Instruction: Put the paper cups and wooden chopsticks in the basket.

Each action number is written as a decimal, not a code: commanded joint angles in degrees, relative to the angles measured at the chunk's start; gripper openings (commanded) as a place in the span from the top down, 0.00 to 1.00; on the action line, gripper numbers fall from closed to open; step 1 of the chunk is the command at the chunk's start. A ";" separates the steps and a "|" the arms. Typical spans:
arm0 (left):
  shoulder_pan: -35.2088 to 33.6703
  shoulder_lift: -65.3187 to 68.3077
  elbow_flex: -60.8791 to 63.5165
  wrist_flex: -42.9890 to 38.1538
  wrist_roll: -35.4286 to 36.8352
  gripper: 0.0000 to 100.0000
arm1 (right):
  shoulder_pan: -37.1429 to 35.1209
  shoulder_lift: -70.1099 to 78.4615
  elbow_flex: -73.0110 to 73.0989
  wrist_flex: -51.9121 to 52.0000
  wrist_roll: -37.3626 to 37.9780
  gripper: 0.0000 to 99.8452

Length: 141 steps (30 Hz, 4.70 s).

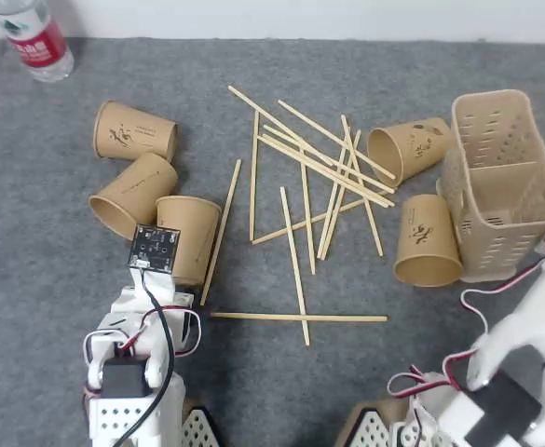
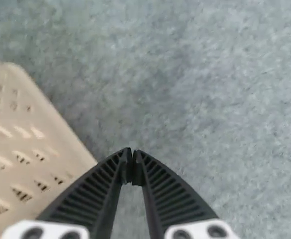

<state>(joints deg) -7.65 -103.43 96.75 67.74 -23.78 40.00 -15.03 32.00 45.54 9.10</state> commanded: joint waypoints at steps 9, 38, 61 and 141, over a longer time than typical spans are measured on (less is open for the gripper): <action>-0.09 -0.70 -0.31 0.09 -0.53 0.87 | 1.89 -12.18 -2.55 4.26 2.55 0.99; -0.18 -0.79 -0.31 0.18 -0.53 0.87 | -37.58 -59.38 0.26 41.54 17.58 0.99; -0.26 -0.70 -0.31 0.18 -0.53 0.87 | -46.64 -53.93 19.52 32.84 42.20 0.82; -0.18 -0.70 -0.31 0.18 -0.53 0.87 | -27.56 -70.20 42.55 21.76 70.59 0.71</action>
<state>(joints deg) -7.65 -103.43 96.75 67.74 -23.78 9.76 -84.75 75.43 68.31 74.86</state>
